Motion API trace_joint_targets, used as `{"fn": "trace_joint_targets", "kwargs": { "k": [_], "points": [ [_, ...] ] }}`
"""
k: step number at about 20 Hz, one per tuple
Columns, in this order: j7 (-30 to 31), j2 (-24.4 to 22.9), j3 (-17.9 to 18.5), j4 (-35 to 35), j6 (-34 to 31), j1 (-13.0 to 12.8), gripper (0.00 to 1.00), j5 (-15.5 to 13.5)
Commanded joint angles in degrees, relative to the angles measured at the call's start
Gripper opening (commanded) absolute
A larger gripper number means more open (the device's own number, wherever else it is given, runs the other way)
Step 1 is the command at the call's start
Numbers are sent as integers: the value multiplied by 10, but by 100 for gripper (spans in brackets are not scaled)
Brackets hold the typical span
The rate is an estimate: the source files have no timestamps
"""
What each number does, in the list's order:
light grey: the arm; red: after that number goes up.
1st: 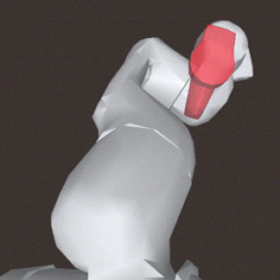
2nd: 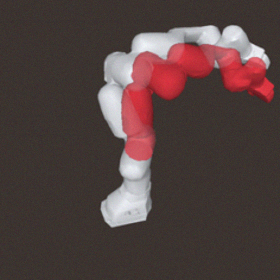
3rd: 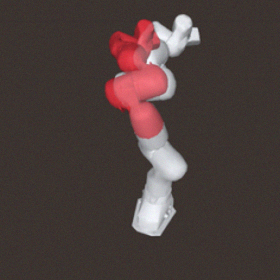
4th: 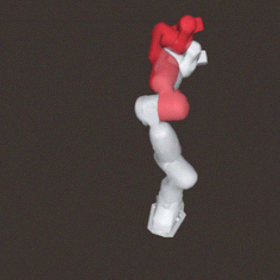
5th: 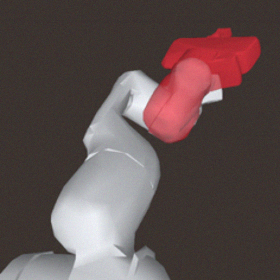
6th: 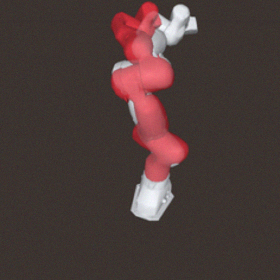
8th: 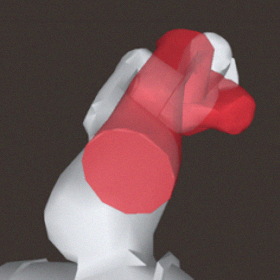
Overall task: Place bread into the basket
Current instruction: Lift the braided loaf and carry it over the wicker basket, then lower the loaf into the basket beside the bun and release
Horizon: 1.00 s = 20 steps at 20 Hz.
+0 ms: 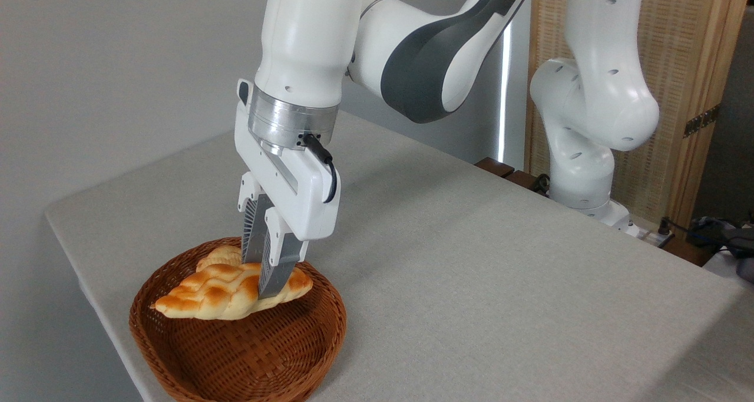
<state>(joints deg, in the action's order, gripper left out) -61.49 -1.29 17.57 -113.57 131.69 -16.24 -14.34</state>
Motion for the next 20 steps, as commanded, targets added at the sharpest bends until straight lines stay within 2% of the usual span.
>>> {"fn": "trace_joint_targets", "kwargs": {
  "k": [1, 17, 20],
  "points": [
    [-7, 2, 4, 5, 7, -6, 100, -3],
    [1, -6, 3, 7, -1, -6, 100, -4],
    [7, -21, 4, 20, -37, -6, 100, -4]
  ]
}}
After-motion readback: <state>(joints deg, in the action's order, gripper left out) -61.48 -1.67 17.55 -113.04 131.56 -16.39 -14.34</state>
